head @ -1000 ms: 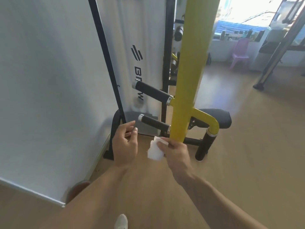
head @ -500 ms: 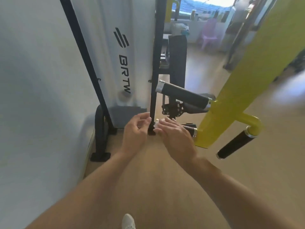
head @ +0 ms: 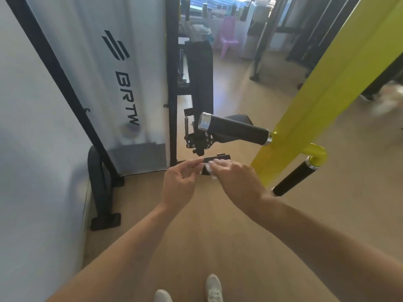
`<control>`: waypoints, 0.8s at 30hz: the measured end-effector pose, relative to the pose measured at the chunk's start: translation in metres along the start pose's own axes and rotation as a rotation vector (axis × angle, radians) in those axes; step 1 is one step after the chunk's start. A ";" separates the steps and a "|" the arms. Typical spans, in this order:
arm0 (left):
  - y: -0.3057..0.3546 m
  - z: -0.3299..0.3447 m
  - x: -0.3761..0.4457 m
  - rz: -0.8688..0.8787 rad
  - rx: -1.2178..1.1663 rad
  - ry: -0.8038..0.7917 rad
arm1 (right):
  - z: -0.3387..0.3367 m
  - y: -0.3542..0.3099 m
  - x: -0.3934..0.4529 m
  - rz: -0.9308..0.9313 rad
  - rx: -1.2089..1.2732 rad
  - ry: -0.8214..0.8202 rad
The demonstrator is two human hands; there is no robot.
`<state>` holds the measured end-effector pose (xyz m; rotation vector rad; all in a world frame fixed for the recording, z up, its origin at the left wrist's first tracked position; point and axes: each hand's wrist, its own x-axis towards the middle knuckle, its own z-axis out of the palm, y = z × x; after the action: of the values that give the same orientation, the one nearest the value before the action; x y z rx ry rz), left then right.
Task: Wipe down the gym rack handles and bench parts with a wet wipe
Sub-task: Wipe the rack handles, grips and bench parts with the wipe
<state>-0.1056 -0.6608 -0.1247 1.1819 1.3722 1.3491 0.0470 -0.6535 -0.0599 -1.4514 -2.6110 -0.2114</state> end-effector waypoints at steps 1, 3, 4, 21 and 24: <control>-0.001 0.000 0.000 -0.005 -0.002 0.003 | 0.007 -0.005 0.004 -0.021 0.085 0.029; -0.002 -0.001 0.001 0.002 0.015 0.032 | 0.013 -0.009 0.011 0.010 0.139 0.028; -0.001 -0.001 0.001 0.010 0.032 0.050 | 0.011 -0.008 0.011 0.038 0.106 0.015; 0.097 -0.004 0.013 0.189 -0.191 0.202 | -0.122 0.015 0.007 -0.053 0.119 0.670; 0.122 0.002 0.012 0.256 -0.259 0.144 | -0.104 0.003 0.025 0.027 0.242 0.383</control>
<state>-0.0990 -0.6522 -0.0027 1.1287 1.1265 1.7650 0.0425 -0.6510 0.0475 -1.2247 -2.2221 -0.1460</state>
